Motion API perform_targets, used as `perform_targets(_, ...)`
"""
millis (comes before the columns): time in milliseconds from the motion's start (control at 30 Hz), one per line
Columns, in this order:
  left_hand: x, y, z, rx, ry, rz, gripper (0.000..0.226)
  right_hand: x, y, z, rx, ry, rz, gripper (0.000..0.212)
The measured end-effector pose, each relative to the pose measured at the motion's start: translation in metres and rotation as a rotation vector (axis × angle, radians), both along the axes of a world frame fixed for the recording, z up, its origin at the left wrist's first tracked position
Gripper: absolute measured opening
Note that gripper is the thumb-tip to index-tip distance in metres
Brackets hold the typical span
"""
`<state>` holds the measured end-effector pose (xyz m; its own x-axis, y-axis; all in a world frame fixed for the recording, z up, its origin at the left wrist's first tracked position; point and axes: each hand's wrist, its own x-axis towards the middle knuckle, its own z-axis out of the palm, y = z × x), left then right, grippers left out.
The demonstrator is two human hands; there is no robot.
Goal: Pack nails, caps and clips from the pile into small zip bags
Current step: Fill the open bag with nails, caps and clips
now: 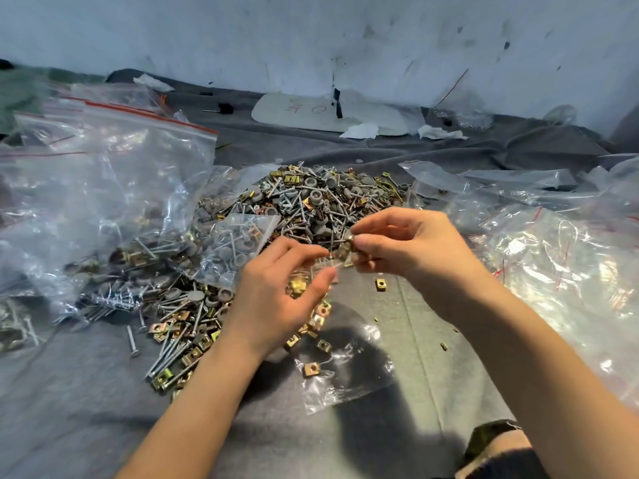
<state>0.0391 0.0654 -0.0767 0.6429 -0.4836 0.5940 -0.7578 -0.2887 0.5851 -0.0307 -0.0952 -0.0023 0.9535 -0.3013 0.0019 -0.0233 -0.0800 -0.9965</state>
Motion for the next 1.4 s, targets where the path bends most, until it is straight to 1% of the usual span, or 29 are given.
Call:
perform_targets(100, 0.001, -0.001, 0.001, -0.033, -0.052, -0.001, 0.036, 0.001, 0.006, -0.004, 0.002, 0.042, 0.048, 0.010)
perform_targets(267, 0.002, -0.001, 0.000, -0.067, -0.112, -0.014, 0.029, 0.003, 0.009, -0.006, 0.018, 0.051, 0.068, 0.009)
perform_targets(367, 0.002, -0.001, 0.000, -0.085, -0.116, -0.016, 0.024, 0.005, 0.008, -0.006, -0.063, 0.028, 0.040, 0.013)
perform_targets(467, 0.003, -0.001, -0.001, -0.034, -0.133, -0.005, 0.018, 0.005, 0.006, -0.006, -0.124, -0.012, 0.002, 0.018)
perform_targets(533, 0.004, -0.001, -0.001, 0.008, -0.112, -0.012, 0.021, 0.005, 0.004, -0.005, -0.148, -0.020, -0.022, 0.019)
perform_targets(700, 0.005, -0.001, -0.002, 0.022, -0.113, -0.050, 0.021, 0.007, 0.004, -0.008, -0.443, -0.043, -0.047, 0.016)
perform_targets(800, 0.005, -0.001, -0.003, -0.024, -0.130, -0.100, 0.015, 0.009, 0.008, -0.008, -0.531, -0.057, -0.027, 0.015)
perform_targets(867, 0.004, -0.001, -0.003, -0.057, -0.128, -0.119, 0.016, 0.009, 0.008, -0.008, -0.593, -0.056, -0.007, 0.014)
perform_targets(967, 0.004, -0.001, -0.003, -0.090, -0.104, -0.117, 0.016, 0.007, 0.006, -0.006, -0.689, -0.059, 0.027, 0.005)
perform_targets(1033, 0.003, 0.000, -0.003, -0.106, -0.081, -0.110, 0.015, 0.005, 0.004, -0.004, -0.732, -0.081, -0.005, 0.003)
perform_targets(1133, 0.003, 0.000, -0.002, -0.117, -0.077, -0.083, 0.013, 0.003, -0.001, 0.003, -0.739, -0.106, -0.106, 0.006)
perform_targets(1200, 0.003, 0.000, -0.001, -0.123, -0.073, -0.069, 0.012, 0.000, -0.005, 0.006, -0.794, -0.022, -0.085, 0.010)
perform_targets(1267, 0.002, 0.000, -0.002, -0.115, -0.084, -0.050, 0.014, -0.003, -0.003, 0.004, -0.811, 0.171, 0.075, 0.012)
perform_targets(1300, 0.003, 0.000, -0.002, -0.104, -0.095, -0.033, 0.017, -0.004, 0.000, 0.001, -0.772, 0.248, 0.141, 0.011)
perform_targets(1367, 0.004, 0.000, -0.003, -0.083, -0.094, -0.003, 0.018, -0.005, 0.007, -0.003, -0.676, 0.291, 0.154, 0.008)
perform_targets(1400, 0.004, 0.000, -0.004, -0.082, -0.081, 0.006, 0.019, -0.005, 0.010, -0.006, -0.672, 0.288, 0.146, 0.008)
